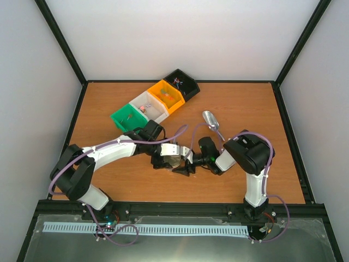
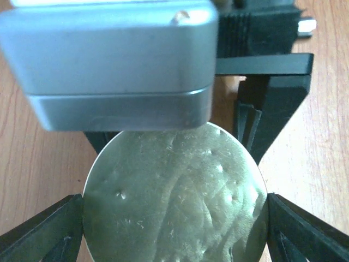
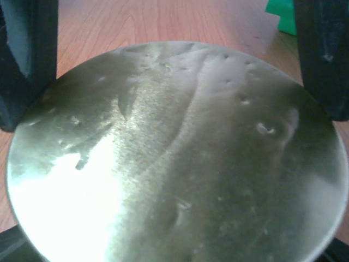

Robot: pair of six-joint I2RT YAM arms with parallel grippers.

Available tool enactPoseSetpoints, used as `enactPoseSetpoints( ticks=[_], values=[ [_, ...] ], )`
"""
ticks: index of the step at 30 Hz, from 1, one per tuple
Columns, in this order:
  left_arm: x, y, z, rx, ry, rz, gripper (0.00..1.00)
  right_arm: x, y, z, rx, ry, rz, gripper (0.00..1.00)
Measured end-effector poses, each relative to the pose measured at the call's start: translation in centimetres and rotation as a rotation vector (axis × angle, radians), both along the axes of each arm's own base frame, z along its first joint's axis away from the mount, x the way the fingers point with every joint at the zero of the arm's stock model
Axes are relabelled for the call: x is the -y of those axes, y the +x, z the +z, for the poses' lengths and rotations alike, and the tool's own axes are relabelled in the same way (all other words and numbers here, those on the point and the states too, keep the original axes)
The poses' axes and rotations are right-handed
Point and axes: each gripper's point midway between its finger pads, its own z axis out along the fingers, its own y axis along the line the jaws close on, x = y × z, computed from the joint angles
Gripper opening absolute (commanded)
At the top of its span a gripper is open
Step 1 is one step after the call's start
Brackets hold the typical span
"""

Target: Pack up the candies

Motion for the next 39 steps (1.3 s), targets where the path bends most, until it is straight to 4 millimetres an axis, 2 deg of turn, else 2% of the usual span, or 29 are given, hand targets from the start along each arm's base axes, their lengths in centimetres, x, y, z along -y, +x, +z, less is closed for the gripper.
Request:
enactPoseSetpoints(
  ticks=[2,3,4,8,14,18,20,23,25,28,31,33,37,38,39],
  values=[
    [-0.1,-0.2,-0.1,0.015,0.008,-0.029,0.67,-0.1,-0.1,-0.1,0.014,-0.009,0.024,0.91],
    [-0.1,-0.2,-0.1,0.018,0.008,-0.034,0.67,-0.2,0.0,-0.1,0.018,-0.012,0.029,0.98],
    [-0.2,-0.2,-0.1,0.019,0.008,-0.035,0.67,-0.2,0.0,0.0,0.022,-0.013,0.029,1.00],
    [0.1,0.4,0.0,0.021,0.000,-0.001,0.67,-0.1,0.0,0.1,0.003,-0.001,-0.009,1.00],
    [0.5,1.1,0.0,0.011,-0.024,0.081,0.67,1.2,-0.1,0.8,-0.038,0.069,-0.152,0.99],
    [0.5,1.5,0.1,0.009,-0.027,0.116,0.67,1.0,0.4,1.0,-0.040,0.101,-0.208,0.94],
    [0.5,1.5,0.1,0.006,-0.028,0.122,0.67,0.8,0.7,1.0,-0.046,0.112,-0.221,0.87],
    [0.5,1.3,0.1,0.000,-0.029,0.116,0.67,0.8,0.8,1.1,-0.046,0.117,-0.224,0.68],
    [0.6,1.1,0.1,-0.003,-0.030,0.102,0.66,0.8,0.6,1.1,-0.041,0.116,-0.211,0.61],
    [0.5,0.5,0.1,-0.005,-0.023,0.056,0.66,0.8,0.1,0.9,-0.019,0.109,-0.171,0.54],
    [0.3,-0.2,0.1,-0.001,-0.009,-0.008,0.65,0.8,-0.5,0.9,-0.005,0.103,-0.108,0.53],
    [0.1,-0.5,0.1,0.006,0.006,-0.051,0.65,0.8,-0.6,0.9,-0.001,0.095,-0.071,0.57],
    [0.1,-0.5,0.0,0.024,0.020,-0.092,0.65,0.9,-0.4,0.9,0.019,0.070,-0.022,0.83],
    [0.1,-0.3,0.0,0.029,0.022,-0.090,0.66,1.0,-0.3,0.9,0.023,0.064,-0.022,0.88],
    [0.1,-0.2,0.0,0.031,0.024,-0.083,0.67,1.1,-0.2,0.9,0.027,0.058,-0.027,0.89]
  ],
)
